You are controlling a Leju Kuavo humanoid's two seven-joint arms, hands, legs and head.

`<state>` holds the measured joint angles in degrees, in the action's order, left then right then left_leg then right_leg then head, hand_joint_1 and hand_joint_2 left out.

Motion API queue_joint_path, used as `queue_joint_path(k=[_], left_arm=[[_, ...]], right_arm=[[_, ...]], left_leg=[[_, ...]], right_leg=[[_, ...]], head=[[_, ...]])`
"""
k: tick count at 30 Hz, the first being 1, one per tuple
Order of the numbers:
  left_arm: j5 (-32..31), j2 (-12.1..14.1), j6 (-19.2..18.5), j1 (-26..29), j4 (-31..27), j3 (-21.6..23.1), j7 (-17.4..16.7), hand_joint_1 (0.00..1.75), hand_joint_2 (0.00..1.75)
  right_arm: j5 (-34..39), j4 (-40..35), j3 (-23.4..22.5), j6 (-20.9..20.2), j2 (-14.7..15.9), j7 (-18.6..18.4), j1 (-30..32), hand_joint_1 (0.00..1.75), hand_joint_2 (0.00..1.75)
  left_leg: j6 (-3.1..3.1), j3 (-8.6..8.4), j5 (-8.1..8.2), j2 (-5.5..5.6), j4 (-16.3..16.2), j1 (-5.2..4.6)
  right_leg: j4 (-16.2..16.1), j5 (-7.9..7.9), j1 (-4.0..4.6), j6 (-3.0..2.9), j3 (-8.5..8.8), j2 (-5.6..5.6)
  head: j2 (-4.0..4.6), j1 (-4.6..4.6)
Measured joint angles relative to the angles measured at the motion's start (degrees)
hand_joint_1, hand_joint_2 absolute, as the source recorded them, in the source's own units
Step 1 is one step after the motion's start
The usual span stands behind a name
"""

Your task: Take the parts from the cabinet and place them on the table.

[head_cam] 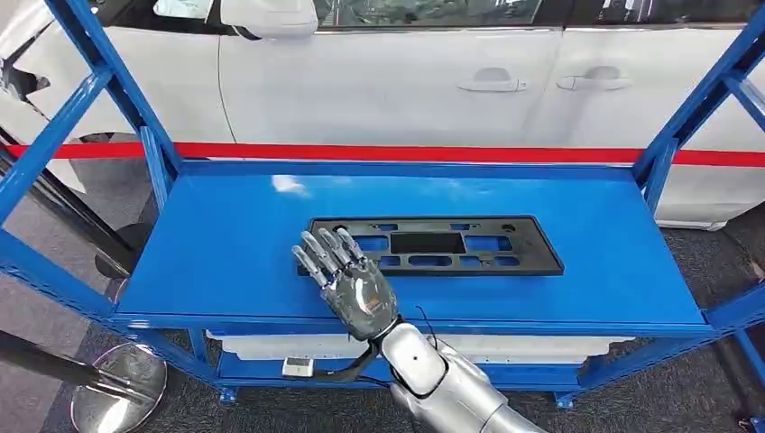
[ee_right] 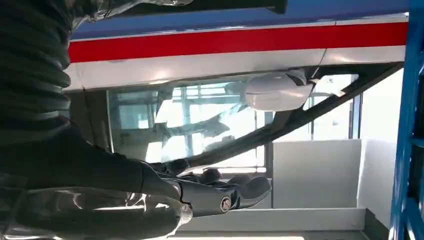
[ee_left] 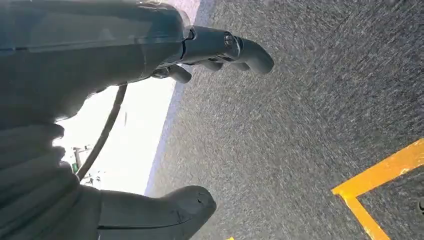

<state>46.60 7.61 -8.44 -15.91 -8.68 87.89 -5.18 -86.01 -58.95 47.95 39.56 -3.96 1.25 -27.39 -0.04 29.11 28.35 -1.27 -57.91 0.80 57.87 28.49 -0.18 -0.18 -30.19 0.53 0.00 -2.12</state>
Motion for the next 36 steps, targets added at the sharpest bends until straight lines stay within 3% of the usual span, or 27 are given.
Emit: queue_joint_path(k=[12, 26, 36], left_arm=[[-1.38, -0.37, -0.57, -0.53, 0.00, 0.00, 0.02, 0.00, 1.75], [-1.79, -0.57, -1.01, -0.79, 0.00, 0.00, 0.50, 0.00, 1.75], [-1.73, -0.61, -0.90, -0.81, 0.00, 0.00, 0.90, 0.00, 1.75]], right_arm=[[-3.76, 0.22, 0.50, 0.11, -0.13, -7.52, -2.17, 0.00, 1.75], [-2.99, 2.71, 1.90, 0.13, 0.46, -10.58, -3.96, 0.00, 1.75], [-2.80, 5.11, 2.67, 0.13, 0.77, -9.46, -3.77, 0.00, 1.75]], left_leg=[[0.00, -0.01, -0.01, 0.00, -0.02, 0.00], [0.00, 0.00, -0.01, 0.00, -0.02, 0.00], [0.00, 0.00, -0.01, 0.00, -0.01, 0.00]], right_leg=[[0.00, -0.02, 0.00, 0.00, 0.00, 0.00], [0.00, -0.02, 0.00, -0.01, -0.01, -0.01], [0.00, -0.02, 0.00, -0.01, -0.02, -0.01]], head=[[0.00, 0.00], [0.00, 0.00], [0.02, 0.00]])
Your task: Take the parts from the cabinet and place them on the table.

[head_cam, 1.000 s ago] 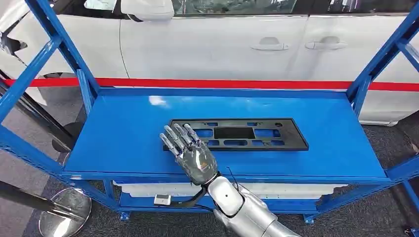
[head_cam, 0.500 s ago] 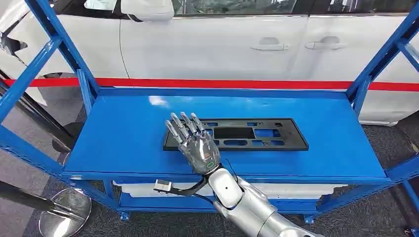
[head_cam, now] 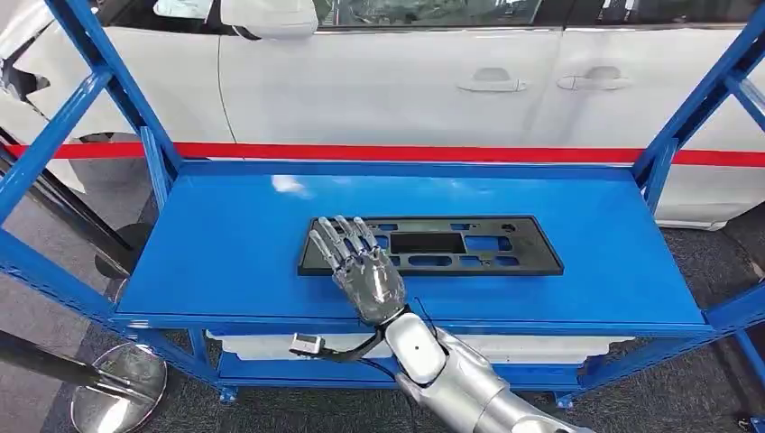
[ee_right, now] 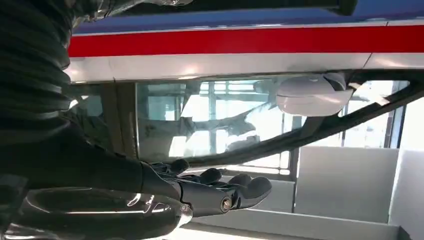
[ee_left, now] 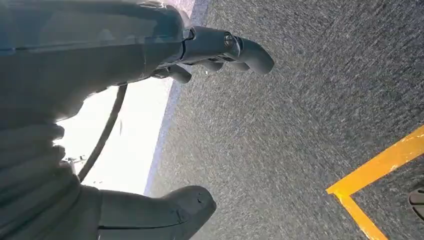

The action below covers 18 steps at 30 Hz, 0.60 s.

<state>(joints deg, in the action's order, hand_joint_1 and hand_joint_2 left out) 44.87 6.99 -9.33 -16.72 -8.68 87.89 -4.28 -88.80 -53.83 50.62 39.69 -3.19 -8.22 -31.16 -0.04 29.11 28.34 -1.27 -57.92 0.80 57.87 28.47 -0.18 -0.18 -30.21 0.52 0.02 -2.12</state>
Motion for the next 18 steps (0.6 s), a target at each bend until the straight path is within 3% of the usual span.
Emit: queue_joint_path(k=[10, 18], left_arm=[[0.04, 0.00, 0.22, -0.01, 0.00, 0.00, 0.00, 0.00, 1.75], [-0.77, -0.02, 0.00, -0.12, 0.00, 0.00, 0.11, 0.00, 1.75]], right_arm=[[-0.92, 0.55, -0.22, 0.02, 0.04, 1.71, 0.27, 0.00, 1.75], [-0.92, 0.79, -0.35, 0.02, 0.13, 0.08, 0.11, 0.00, 1.75]], left_leg=[[0.00, 0.00, 0.00, 0.00, 0.00, 0.00], [0.00, 0.01, 0.00, 0.00, -0.01, 0.00]], right_leg=[[0.00, 0.00, 0.00, 0.00, 0.00, 0.00], [0.00, 0.00, 0.00, 0.00, 0.00, -0.01]], head=[[-0.02, 0.00], [-0.02, 0.00]])
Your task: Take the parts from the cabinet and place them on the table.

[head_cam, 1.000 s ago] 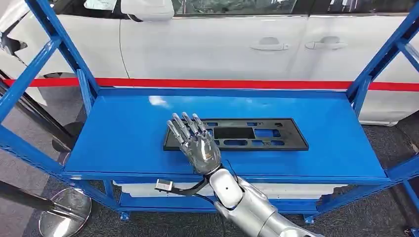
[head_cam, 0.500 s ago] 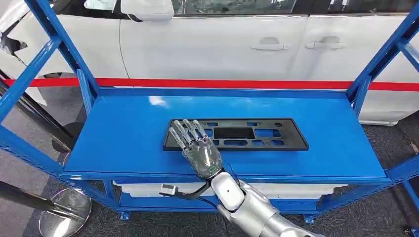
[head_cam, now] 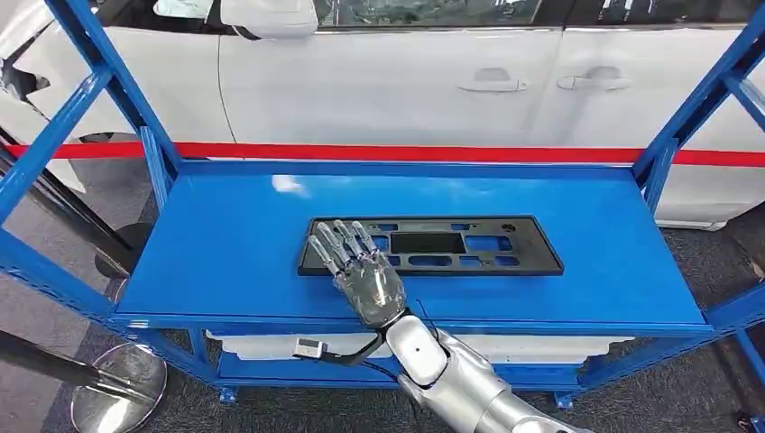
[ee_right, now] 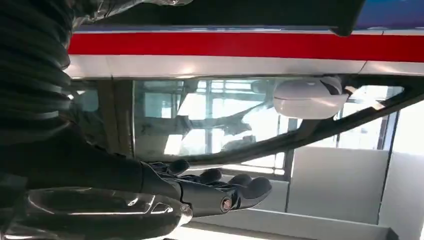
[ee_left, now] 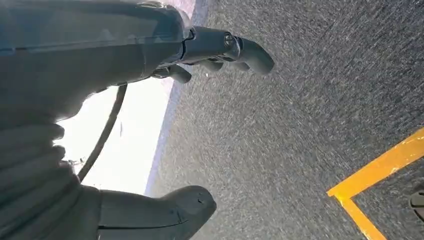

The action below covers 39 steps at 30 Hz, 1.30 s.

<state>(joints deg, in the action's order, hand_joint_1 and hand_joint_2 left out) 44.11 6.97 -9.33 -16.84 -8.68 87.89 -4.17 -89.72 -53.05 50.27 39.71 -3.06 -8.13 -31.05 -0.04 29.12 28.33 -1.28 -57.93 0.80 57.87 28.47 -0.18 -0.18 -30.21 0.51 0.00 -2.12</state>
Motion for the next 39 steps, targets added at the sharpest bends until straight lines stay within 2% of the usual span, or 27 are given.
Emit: queue_joint_path(k=[3, 7, 15, 33, 39], left_arm=[[-0.48, -0.07, -0.17, -0.18, 0.00, 0.00, 0.09, 0.00, 1.75], [-0.44, -0.13, -0.17, -0.28, 0.00, 0.02, 0.31, 0.00, 1.75], [-0.04, -0.13, 0.04, -0.15, 0.00, 0.00, 0.48, 0.00, 1.75], [0.13, -0.15, 0.07, -0.15, 0.00, 0.00, 1.01, 0.00, 1.75], [0.18, -0.15, 0.07, -0.13, 0.00, 0.02, 1.01, 0.00, 1.75]], right_arm=[[-0.02, 0.66, 1.53, 0.00, 0.33, -2.29, -1.14, 0.00, 1.75], [-0.04, 2.51, 1.92, 0.00, 0.50, -3.19, -1.71, 0.00, 1.75], [-0.04, 5.33, 1.59, 0.00, 1.42, -3.17, -1.78, 0.00, 1.75], [-0.04, 5.46, 0.70, 0.02, 2.51, -2.77, -1.68, 0.00, 1.75], [-0.04, 5.49, 0.61, 0.02, 2.88, -4.63, -1.69, 0.00, 1.75]], left_leg=[[0.00, 0.00, 0.00, -0.01, 0.01, 0.00], [0.00, 0.00, 0.00, 0.00, 0.00, 0.00], [0.00, 0.01, 0.00, 0.00, 0.00, 0.00], [0.00, 0.00, 0.00, 0.00, 0.00, 0.00], [0.00, 0.00, 0.00, 0.00, 0.00, 0.00]], right_leg=[[0.00, 0.00, 0.00, 0.00, 0.00, -0.01], [0.00, 0.00, 0.00, 0.00, 0.00, -0.01], [0.00, 0.00, 0.00, 0.00, 0.00, -0.01], [0.00, 0.00, 0.00, 0.00, -0.01, -0.01], [0.00, 0.00, 0.00, 0.00, 0.00, -0.01]], head=[[0.00, 0.00], [0.00, 0.00], [0.00, 0.00], [0.00, 0.00], [0.00, 0.00]])
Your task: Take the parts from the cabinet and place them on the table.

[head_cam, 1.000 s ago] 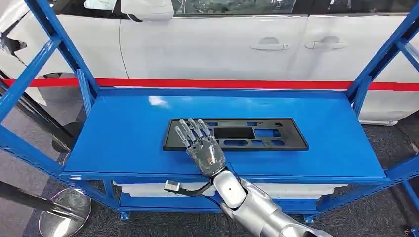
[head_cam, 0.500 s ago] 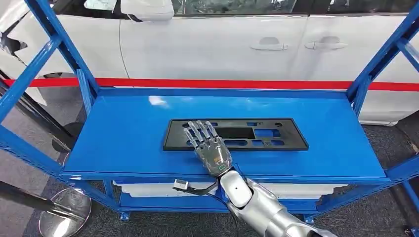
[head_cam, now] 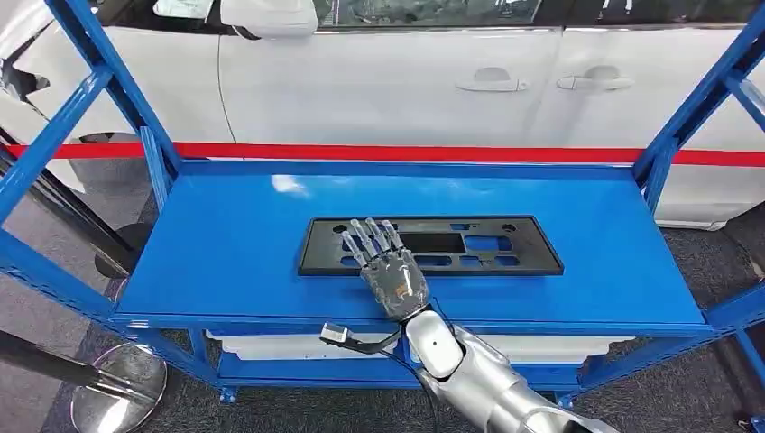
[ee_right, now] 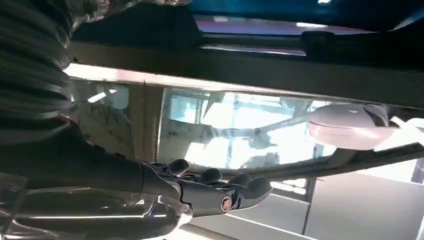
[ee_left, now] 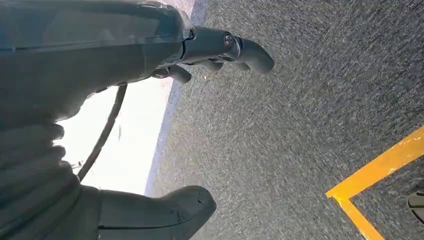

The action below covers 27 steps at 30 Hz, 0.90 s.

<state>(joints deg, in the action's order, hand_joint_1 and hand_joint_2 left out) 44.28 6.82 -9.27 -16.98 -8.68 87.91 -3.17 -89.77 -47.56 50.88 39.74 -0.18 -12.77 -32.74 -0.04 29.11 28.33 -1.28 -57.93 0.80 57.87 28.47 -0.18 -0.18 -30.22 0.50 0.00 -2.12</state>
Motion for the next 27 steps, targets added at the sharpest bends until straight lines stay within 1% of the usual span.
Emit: queue_joint_path(k=[4, 17, 27], left_arm=[[0.13, 0.00, 0.00, 0.06, 0.00, 0.00, 0.00, 0.00, 1.75], [0.09, 0.02, 0.00, 0.34, 0.00, 0.00, 0.37, 0.00, 1.75], [0.09, 0.02, 0.00, 0.51, 0.00, 0.00, 0.68, 0.00, 1.75]], right_arm=[[0.00, 0.11, -1.36, 0.00, 0.37, -0.28, 0.00, 0.00, 1.75], [0.00, 0.28, -3.78, 0.00, 1.99, -0.33, 0.10, 0.00, 1.75], [0.00, 0.33, -4.44, 0.00, 2.67, -0.22, 0.34, 0.00, 1.75]], left_leg=[[0.00, 0.00, 0.00, 0.00, -0.01, 0.00], [0.00, 0.00, 0.00, 0.00, -0.01, 0.00], [0.00, 0.00, 0.00, 0.00, 0.00, 0.00]], right_leg=[[0.00, 0.00, 0.00, 0.00, 0.00, 0.00], [0.00, 0.00, 0.00, 0.00, -0.01, 0.00], [0.00, 0.00, 0.00, 0.00, -0.01, 0.00]], head=[[0.02, 0.00], [0.02, 0.00], [0.00, 0.00]])
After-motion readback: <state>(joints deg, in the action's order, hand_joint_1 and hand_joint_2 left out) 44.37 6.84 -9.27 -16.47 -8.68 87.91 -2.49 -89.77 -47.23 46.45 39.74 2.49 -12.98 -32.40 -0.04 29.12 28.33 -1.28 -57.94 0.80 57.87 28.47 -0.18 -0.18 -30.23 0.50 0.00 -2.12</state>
